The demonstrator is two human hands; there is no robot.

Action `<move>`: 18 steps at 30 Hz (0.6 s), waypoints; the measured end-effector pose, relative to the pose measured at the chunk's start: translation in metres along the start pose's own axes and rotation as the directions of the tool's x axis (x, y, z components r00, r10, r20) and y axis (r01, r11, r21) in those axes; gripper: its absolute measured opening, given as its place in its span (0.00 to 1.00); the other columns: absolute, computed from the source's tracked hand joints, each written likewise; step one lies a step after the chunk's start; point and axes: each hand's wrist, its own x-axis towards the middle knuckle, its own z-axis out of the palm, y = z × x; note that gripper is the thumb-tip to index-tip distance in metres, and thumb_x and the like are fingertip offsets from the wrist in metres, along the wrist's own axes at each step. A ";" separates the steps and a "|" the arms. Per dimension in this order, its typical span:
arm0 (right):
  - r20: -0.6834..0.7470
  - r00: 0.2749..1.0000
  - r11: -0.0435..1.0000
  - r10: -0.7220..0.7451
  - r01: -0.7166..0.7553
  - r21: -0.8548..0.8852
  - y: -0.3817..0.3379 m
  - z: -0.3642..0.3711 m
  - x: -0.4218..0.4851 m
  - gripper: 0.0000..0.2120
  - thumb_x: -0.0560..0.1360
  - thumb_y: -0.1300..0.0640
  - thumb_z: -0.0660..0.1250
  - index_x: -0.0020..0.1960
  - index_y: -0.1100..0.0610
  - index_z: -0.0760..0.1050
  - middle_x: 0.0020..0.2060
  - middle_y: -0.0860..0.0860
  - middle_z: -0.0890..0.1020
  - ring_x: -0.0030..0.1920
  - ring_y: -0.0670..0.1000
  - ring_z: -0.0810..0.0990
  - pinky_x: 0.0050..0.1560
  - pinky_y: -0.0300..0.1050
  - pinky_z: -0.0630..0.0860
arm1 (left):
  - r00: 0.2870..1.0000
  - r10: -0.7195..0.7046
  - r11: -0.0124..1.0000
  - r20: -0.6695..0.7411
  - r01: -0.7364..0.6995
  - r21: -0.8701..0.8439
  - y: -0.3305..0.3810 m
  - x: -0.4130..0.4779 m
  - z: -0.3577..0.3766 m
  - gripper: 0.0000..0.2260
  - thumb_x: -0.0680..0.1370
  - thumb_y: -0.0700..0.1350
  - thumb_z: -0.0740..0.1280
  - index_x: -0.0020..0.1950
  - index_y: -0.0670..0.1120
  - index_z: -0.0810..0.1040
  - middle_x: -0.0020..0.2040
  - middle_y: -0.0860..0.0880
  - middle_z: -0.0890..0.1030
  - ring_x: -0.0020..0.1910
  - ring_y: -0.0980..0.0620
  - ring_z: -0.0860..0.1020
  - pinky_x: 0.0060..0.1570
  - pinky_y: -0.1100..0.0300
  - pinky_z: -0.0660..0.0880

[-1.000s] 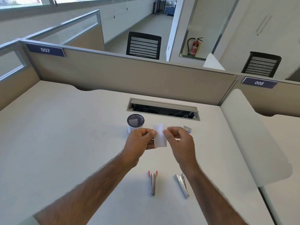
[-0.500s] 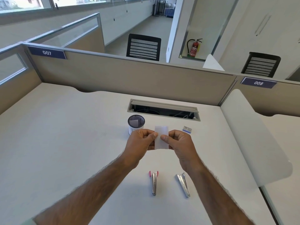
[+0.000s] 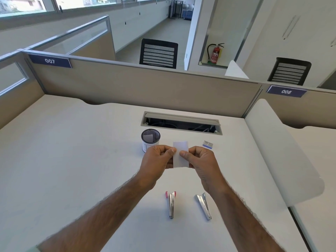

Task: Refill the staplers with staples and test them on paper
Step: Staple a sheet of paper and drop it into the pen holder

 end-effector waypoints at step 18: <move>0.080 0.994 0.989 -0.070 0.079 -0.121 0.004 -0.008 -0.004 0.14 0.75 0.50 0.74 0.40 0.61 0.81 0.39 0.60 0.83 0.41 0.60 0.81 0.48 0.57 0.82 | 0.992 0.018 0.999 0.124 -0.012 -0.049 0.000 0.004 0.003 0.07 0.77 0.47 0.75 0.51 0.45 0.87 0.45 0.51 0.88 0.43 0.56 0.84 0.45 0.62 0.82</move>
